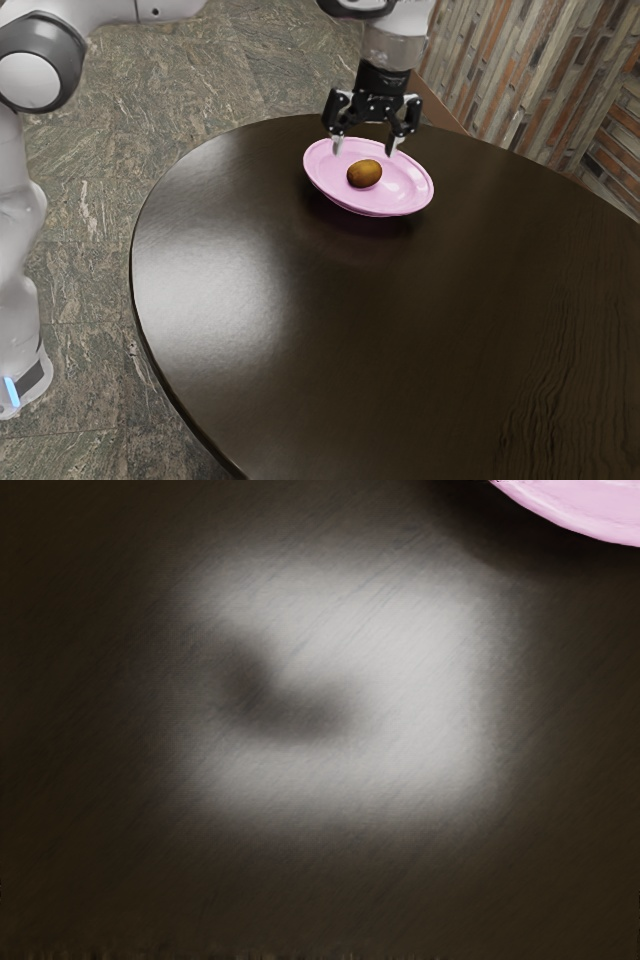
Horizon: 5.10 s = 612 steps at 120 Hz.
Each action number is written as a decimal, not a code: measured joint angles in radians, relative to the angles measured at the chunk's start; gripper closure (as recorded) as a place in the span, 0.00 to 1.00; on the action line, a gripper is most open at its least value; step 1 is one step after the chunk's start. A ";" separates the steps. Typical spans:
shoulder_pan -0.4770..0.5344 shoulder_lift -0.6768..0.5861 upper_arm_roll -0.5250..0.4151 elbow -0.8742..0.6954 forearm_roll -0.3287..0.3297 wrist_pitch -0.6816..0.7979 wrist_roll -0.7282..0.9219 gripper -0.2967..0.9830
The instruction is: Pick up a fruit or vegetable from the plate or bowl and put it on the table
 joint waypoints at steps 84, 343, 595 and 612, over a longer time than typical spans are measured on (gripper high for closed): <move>0.082 -0.047 0.274 -0.078 -0.020 -0.097 -0.320 0.23; 0.392 -0.096 -0.146 -0.450 0.283 0.516 1.175 0.23; 0.564 0.453 -0.178 -0.083 0.240 0.863 1.998 0.26; 0.570 0.463 -0.178 -0.082 0.239 0.877 2.004 0.26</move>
